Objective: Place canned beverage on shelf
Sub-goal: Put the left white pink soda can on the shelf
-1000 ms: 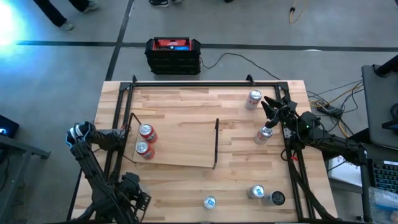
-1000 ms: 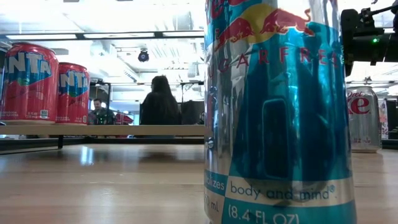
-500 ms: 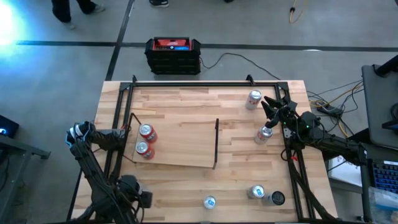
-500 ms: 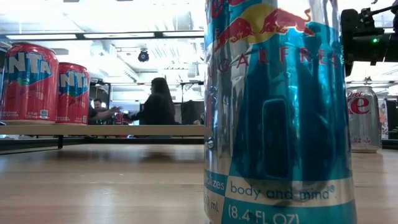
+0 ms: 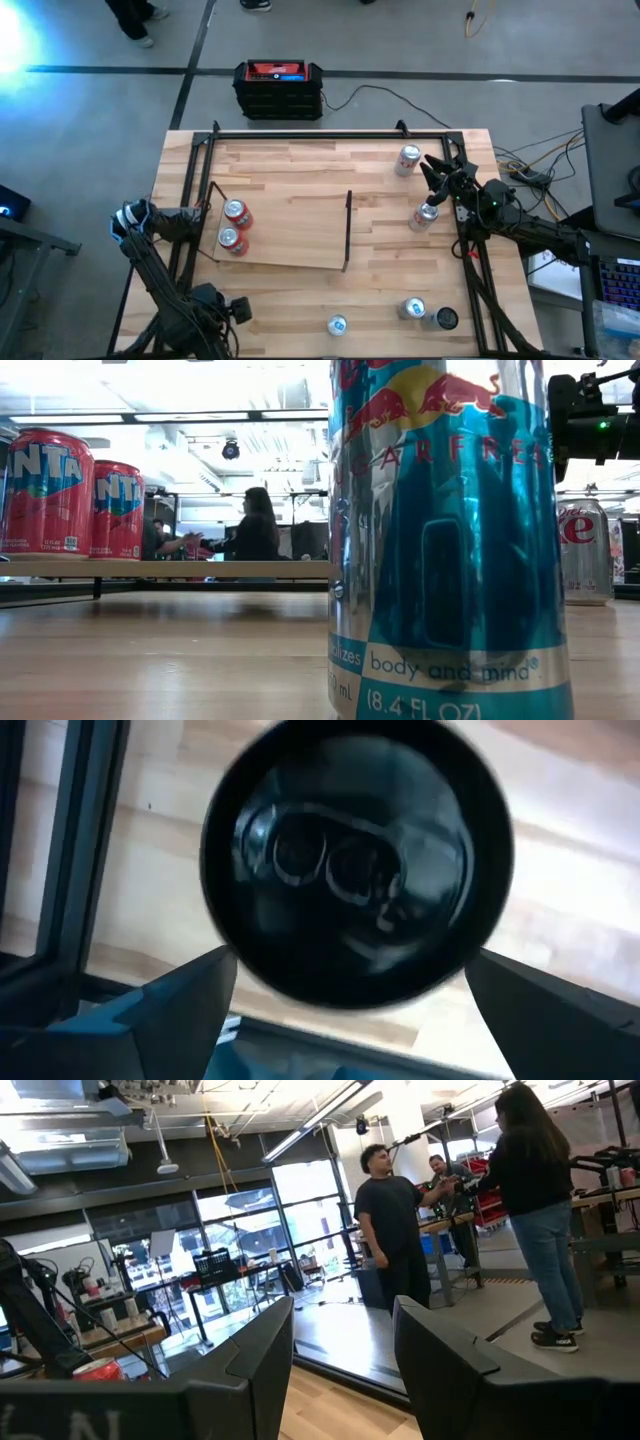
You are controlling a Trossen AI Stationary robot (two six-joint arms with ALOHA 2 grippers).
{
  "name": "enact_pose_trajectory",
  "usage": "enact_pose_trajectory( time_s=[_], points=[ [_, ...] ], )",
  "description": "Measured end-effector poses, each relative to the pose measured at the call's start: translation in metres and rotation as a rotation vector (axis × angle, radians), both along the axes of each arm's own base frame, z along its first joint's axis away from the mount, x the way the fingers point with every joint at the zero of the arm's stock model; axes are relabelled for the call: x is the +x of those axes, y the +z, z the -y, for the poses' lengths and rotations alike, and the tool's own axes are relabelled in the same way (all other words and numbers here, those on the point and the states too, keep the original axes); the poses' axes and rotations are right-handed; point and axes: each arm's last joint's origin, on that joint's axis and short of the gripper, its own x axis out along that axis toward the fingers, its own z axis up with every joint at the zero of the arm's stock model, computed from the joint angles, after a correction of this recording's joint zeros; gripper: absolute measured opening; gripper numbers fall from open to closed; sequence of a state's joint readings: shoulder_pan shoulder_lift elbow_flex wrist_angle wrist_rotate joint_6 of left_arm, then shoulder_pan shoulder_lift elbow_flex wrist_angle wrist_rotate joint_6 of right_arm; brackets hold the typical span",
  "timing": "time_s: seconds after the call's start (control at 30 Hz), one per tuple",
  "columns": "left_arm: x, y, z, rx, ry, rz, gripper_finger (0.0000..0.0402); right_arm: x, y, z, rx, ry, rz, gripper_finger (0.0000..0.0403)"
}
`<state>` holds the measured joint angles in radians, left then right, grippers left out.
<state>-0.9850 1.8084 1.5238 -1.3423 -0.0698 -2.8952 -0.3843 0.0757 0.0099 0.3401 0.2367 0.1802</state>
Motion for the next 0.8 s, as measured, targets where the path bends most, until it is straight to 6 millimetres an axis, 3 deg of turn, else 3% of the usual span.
enact_pose_trajectory(
  time_s=[0.3,0.8],
  points=[
    [0.01,-0.015,-0.003,0.083,0.084,-0.031,0.0378,0.0,0.0,0.0,0.0,0.0,0.0,0.0157],
    [0.007,-0.015,-0.01,0.132,0.196,-0.104,0.0378,0.0,0.0,0.0,0.0,0.0,0.0,0.0157]
  ],
)
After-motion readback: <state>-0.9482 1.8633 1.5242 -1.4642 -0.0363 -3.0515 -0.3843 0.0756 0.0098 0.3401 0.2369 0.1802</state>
